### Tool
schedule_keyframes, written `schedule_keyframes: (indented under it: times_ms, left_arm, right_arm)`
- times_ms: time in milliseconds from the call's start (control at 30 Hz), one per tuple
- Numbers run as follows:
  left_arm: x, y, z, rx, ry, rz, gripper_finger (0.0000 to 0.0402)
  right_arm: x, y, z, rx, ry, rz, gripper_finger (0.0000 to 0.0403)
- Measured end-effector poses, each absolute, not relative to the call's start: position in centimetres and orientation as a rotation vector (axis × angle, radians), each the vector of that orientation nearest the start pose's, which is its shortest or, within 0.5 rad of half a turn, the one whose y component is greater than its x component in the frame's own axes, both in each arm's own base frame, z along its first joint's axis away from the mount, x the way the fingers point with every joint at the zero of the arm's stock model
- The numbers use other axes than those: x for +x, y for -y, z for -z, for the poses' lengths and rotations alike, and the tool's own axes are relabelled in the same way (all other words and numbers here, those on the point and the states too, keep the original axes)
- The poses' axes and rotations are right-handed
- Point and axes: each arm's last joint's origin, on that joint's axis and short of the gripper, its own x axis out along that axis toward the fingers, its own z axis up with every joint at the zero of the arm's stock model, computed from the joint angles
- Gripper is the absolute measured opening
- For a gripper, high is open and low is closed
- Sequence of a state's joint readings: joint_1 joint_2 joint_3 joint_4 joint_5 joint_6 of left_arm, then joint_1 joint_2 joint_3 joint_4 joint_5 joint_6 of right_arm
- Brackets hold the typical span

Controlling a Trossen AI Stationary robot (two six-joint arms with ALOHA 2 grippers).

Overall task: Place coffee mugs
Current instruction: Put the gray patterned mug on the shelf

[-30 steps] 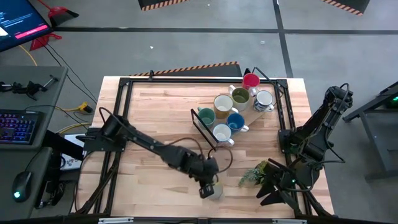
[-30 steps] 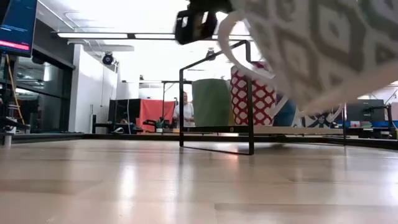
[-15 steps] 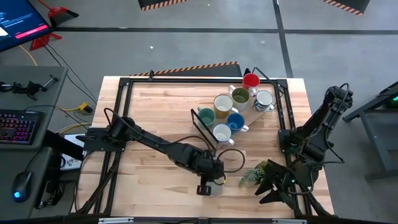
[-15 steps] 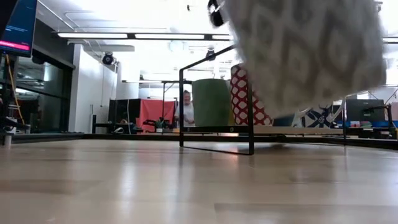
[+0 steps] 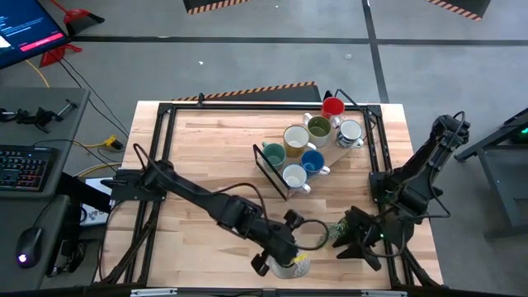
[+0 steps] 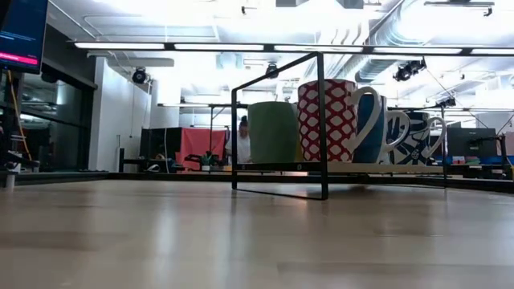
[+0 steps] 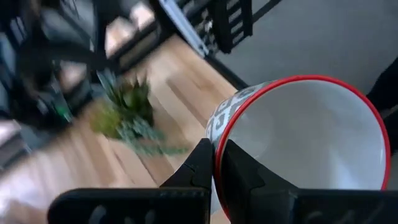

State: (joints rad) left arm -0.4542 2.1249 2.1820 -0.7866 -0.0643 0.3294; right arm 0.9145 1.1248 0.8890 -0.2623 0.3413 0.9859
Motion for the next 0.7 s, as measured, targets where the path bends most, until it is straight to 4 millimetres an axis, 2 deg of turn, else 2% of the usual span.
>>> schedule_keyframes:
  times_ms: [133, 333, 567, 700]
  left_arm:
    - [42.3, 20.5, -35.8, 0.594, -0.561, 0.516, 0.0003]
    - [42.0, 20.3, -37.9, 0.720, -0.473, 0.542, 0.0003]
    - [41.6, 20.9, -38.0, 0.843, -0.439, 0.586, 0.0003]
    - [41.3, 21.4, -38.0, 0.914, -0.421, 0.605, 0.0003]
  right_arm:
    - [16.3, -17.9, -29.7, 0.657, -0.631, -0.281, 0.0167]
    - [17.2, -17.2, -29.8, 0.584, -0.601, -0.287, 0.0167]
    - [18.3, -16.4, -30.5, 0.497, -0.490, -0.276, 0.0167]
    - [18.9, -15.9, -30.7, 0.504, -0.457, -0.270, 0.0172]
